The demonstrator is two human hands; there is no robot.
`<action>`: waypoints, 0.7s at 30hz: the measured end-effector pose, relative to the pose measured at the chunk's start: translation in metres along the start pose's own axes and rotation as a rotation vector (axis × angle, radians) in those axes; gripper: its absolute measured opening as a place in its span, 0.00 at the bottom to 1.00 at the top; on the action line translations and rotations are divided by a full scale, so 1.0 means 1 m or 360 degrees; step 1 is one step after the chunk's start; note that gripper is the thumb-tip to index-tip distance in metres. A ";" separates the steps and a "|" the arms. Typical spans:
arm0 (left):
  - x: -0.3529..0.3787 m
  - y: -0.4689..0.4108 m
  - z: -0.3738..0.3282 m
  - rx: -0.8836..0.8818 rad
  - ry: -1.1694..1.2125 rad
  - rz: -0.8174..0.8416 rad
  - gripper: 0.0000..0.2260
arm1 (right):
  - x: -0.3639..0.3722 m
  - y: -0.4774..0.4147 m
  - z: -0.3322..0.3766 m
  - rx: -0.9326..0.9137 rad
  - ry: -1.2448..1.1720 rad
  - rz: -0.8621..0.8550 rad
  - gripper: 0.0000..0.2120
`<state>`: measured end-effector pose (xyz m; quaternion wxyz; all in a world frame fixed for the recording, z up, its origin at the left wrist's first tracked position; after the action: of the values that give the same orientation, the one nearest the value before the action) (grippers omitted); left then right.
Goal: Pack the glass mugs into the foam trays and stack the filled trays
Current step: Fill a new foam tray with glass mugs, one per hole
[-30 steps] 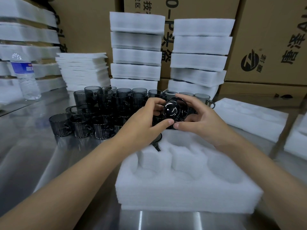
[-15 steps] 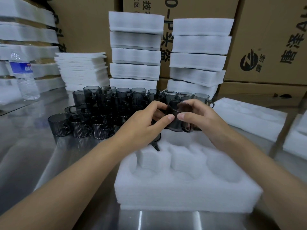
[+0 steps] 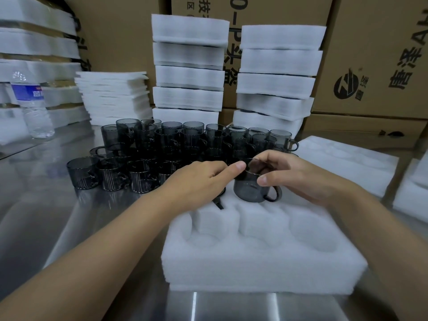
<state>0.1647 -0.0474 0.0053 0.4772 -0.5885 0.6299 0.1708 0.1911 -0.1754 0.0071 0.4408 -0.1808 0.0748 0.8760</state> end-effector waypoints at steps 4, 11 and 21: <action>0.002 0.000 0.001 0.0020 -0.0001 0.0024 0.38 | 0.004 0.000 -0.002 0.0048 0.0201 0.0023 0.20; 0.005 -0.002 0.003 -0.0005 -0.0043 0.0055 0.25 | 0.006 0.000 -0.003 0.0072 0.0341 -0.0017 0.24; 0.009 -0.004 0.009 -0.0042 -0.0048 0.0112 0.19 | 0.004 -0.001 -0.005 0.0093 0.0592 -0.0020 0.22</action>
<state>0.1729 -0.0467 -0.0046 0.4726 -0.5696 0.6406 0.2046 0.1911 -0.1736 0.0011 0.4298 -0.3273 0.1793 0.8222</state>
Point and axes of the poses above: each hand's wrist, its own y-axis away from the middle knuckle, its own x-axis out of the palm, z = x × y, the point moved 10 cm from there along -y, towards the middle knuckle, and after that the axes turned 7 degrees about x, right-handed, at the moved point
